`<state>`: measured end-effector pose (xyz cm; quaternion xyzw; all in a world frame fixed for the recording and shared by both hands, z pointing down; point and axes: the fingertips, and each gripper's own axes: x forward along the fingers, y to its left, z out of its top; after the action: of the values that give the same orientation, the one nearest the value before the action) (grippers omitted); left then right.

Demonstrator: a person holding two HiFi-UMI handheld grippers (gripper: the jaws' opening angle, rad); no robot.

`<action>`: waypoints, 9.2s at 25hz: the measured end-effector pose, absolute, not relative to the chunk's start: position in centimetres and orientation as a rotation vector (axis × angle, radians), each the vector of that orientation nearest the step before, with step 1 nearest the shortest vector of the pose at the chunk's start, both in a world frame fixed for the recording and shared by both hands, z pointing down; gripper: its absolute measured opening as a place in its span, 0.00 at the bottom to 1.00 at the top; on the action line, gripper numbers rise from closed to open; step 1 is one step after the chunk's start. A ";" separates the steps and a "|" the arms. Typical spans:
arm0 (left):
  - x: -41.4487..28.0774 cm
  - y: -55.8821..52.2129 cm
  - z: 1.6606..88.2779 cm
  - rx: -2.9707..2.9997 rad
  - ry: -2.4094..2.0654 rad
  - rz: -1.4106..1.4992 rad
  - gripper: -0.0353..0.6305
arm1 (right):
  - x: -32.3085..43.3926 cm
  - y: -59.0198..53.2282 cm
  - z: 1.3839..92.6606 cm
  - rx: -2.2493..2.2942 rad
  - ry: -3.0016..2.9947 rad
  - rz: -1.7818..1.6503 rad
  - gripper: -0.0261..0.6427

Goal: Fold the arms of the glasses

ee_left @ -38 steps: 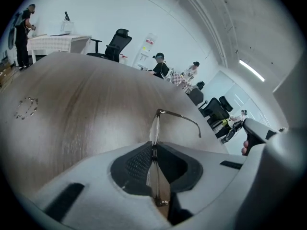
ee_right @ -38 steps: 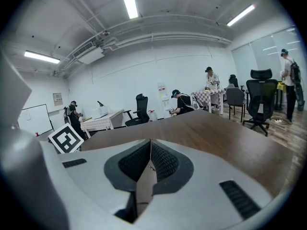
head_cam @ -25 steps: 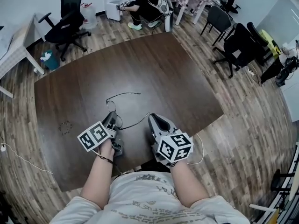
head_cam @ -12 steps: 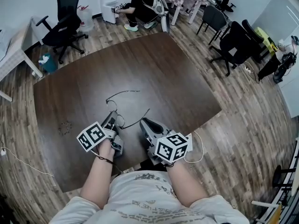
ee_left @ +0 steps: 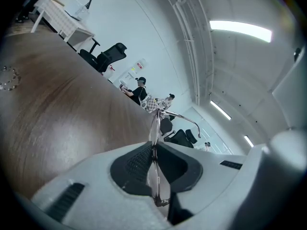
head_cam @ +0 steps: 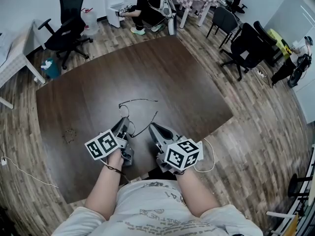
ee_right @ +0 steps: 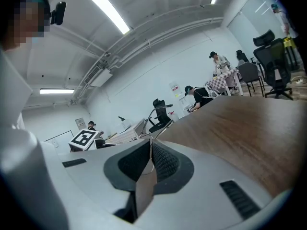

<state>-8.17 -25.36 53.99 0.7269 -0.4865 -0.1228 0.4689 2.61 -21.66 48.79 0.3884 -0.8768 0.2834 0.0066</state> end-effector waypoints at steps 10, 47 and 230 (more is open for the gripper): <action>-5.6 -24.9 52.9 1.897 -1.173 -0.217 0.12 | 3.5 -22.1 48.3 1.247 -2.747 0.861 0.08; -0.7 -22.6 51.3 2.162 -1.075 -0.007 0.12 | 1.7 -21.3 48.2 1.141 -2.787 0.864 0.07; -3.6 -34.8 68.0 2.343 -1.738 2.014 0.12 | 9.8 -27.2 53.4 0.995 -2.674 0.788 0.06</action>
<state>-3.63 -34.78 67.96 0.6476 -0.4803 0.5567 -0.2002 9.82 -27.18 53.44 0.3347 -0.8997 0.2650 0.0910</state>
